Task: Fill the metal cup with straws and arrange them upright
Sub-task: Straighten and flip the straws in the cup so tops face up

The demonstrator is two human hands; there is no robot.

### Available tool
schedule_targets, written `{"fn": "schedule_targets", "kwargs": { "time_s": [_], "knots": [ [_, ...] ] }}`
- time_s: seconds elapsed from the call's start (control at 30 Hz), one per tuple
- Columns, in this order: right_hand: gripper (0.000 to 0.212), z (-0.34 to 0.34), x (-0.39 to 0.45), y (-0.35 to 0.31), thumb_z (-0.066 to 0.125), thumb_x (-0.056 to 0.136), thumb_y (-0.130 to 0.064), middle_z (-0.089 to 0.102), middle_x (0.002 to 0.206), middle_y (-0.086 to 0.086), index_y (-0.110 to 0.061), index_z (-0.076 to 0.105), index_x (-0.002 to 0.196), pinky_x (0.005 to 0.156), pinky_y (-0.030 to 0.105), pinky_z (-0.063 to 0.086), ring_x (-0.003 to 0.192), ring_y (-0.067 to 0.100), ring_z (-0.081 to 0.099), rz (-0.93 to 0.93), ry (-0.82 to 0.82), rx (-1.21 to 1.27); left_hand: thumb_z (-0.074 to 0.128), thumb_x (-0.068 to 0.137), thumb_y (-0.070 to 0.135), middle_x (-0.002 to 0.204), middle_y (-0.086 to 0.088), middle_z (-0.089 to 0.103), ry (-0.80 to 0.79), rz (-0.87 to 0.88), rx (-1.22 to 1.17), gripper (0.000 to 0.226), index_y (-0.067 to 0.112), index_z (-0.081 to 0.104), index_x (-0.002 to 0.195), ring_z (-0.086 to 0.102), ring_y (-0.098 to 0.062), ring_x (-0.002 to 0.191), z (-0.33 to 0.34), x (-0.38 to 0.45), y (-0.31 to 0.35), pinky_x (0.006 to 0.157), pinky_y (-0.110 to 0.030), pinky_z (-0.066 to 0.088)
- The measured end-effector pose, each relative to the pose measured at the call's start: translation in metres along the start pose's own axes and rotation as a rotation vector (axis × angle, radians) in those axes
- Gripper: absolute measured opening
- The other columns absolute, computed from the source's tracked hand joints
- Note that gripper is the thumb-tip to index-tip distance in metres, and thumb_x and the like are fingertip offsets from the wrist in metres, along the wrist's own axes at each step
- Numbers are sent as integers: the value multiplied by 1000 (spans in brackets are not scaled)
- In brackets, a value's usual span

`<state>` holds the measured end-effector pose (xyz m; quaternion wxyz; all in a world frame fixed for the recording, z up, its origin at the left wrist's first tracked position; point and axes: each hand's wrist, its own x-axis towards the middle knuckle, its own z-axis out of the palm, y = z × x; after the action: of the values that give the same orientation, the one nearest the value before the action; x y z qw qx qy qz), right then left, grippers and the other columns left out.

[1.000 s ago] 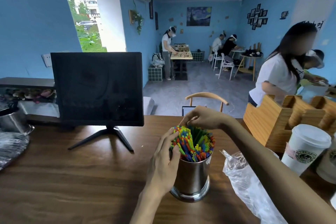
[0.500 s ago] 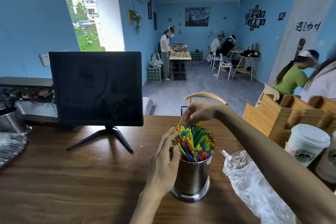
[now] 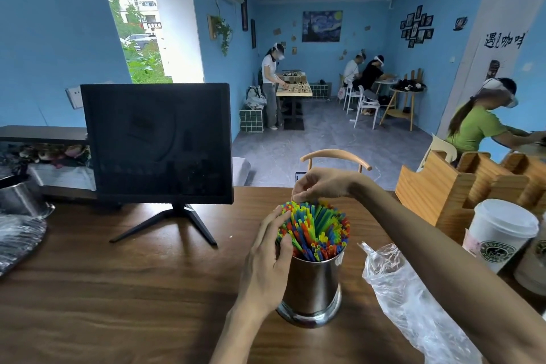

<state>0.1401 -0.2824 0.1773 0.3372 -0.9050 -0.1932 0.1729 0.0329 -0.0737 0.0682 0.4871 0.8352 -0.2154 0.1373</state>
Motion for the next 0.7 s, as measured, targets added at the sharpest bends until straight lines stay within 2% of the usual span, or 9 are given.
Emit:
{"fn": "schedule_targets", "kwargs": {
  "time_s": [0.07, 0.13, 0.3, 0.37, 0.5, 0.57, 0.63, 0.7],
  "knots": [
    [19, 4, 0, 1, 64, 99, -26, 70, 82, -4, -12, 74, 91, 67, 15, 47, 69, -2, 60, -21, 70, 4, 31, 104, 52, 155, 32, 30, -14, -6, -2, 46, 43, 41, 148, 28, 12, 142, -1, 0, 1, 116, -28, 38],
    [15, 6, -1, 2, 62, 100, -24, 71, 86, -1, -16, 72, 92, 68, 17, 48, 73, -1, 63, -55, 158, 5, 34, 106, 49, 156, 31, 29, -37, -17, -6, 44, 42, 41, 148, 27, 12, 142, -3, 1, 0, 117, -30, 37],
    [15, 0, -18, -14, 60, 101, -20, 77, 97, 8, -6, 66, 100, 68, 25, 55, 83, 12, 74, -210, 397, 36, 44, 106, 40, 154, 34, 31, -109, -39, -84, 40, 44, 45, 146, 27, 13, 142, -8, 6, -1, 118, -36, 38],
    [16, -7, -30, -25, 59, 101, -16, 78, 98, 9, -1, 64, 101, 65, 26, 56, 83, 19, 75, -264, 453, 109, 47, 103, 45, 153, 32, 34, -121, -43, -133, 41, 46, 49, 143, 29, 9, 143, -11, 9, -2, 118, -40, 38],
    [8, -17, -55, -41, 60, 100, -9, 78, 95, 9, -1, 63, 100, 68, 32, 56, 83, 30, 73, -365, 546, 181, 51, 92, 63, 151, 28, 39, -132, -42, -196, 49, 52, 49, 139, 33, 3, 144, -18, 13, -2, 119, -45, 36],
    [6, -19, -63, -46, 61, 99, -7, 78, 92, 8, -4, 65, 101, 67, 35, 57, 80, 31, 72, -410, 674, 174, 53, 89, 66, 151, 24, 41, -89, -33, -197, 52, 53, 47, 140, 34, -1, 144, -21, 15, 2, 120, -43, 33],
    [10, -20, -70, -51, 63, 98, -6, 77, 89, 1, -12, 70, 102, 68, 34, 59, 76, 23, 72, -441, 856, 136, 54, 90, 63, 147, 20, 47, 29, -2, -165, 51, 48, 51, 138, 39, -5, 142, -25, 18, 11, 118, -39, 34],
    [17, -22, -76, -54, 63, 98, -5, 76, 88, -5, -16, 72, 107, 70, 30, 60, 73, 13, 70, -467, 1037, 124, 53, 92, 57, 129, 20, 59, 216, 66, -127, 39, 39, 63, 125, 52, -8, 128, -27, 19, 22, 108, -37, 43]
  ]
}}
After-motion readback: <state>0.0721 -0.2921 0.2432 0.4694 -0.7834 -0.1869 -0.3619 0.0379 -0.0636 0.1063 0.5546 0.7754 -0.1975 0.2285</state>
